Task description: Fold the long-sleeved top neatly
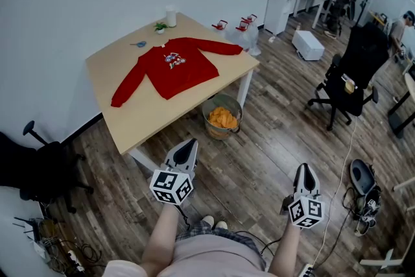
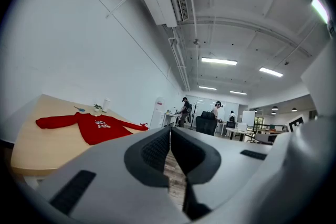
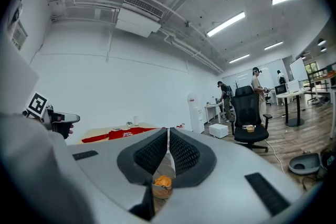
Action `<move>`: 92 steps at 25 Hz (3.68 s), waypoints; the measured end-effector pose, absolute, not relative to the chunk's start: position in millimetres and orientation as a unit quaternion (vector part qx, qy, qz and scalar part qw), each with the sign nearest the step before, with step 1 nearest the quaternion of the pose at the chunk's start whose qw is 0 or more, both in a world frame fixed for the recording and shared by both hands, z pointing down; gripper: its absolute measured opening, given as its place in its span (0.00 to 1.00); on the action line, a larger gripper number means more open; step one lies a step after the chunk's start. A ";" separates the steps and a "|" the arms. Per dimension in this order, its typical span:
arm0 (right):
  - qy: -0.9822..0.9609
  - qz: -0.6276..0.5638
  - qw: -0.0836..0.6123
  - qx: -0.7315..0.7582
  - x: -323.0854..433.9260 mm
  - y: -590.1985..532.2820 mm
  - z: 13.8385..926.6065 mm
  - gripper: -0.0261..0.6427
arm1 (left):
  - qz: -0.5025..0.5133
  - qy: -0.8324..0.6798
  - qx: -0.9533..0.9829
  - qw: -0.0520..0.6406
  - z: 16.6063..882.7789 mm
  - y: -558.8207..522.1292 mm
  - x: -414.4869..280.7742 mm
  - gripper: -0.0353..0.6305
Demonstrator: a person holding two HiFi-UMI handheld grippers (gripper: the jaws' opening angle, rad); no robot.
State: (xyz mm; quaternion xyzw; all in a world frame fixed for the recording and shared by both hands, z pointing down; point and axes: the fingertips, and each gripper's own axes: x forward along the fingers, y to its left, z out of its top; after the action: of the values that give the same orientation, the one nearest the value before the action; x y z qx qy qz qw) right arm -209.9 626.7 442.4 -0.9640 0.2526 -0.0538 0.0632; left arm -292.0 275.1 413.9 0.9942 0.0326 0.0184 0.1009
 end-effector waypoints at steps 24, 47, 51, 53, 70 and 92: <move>0.268 -0.038 0.115 -0.956 -195.7 607.9 440.1 0.71 | -0.006 0.072 0.990 0.122 414.5 259.1 -277.7 0.71; 0.306 -0.034 0.136 -0.942 -110.1 528.7 449.1 0.70 | 0.001 0.042 0.994 0.104 433.4 197.5 -209.6 0.71; 0.322 -0.032 0.140 -0.936 -67.9 503.7 450.6 0.70 | 0.000 0.025 0.994 0.103 437.0 175.9 -178.3 0.71; 0.334 -0.036 0.139 -0.932 -40.3 484.4 454.6 0.70 | 0.001 0.009 0.995 0.104 442.7 158.0 -158.4 0.71; 0.498 -0.062 0.114 -0.858 229.5 232.9 420.4 0.68 | -0.025 -0.162 0.982 0.098 412.1 -26.8 5.5 0.71; 0.671 -0.079 0.050 -0.735 224.2 -17.8 409.5 0.67 | -0.017 -0.338 0.935 0.107 419.4 -157.2 -49.5 0.71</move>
State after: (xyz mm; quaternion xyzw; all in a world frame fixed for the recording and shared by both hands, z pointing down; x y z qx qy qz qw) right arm 224.2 -17.8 409.5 -0.7353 0.6713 -0.0787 0.0499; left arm -49.5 -157.2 419.4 0.9349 -0.3380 -0.0172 0.1069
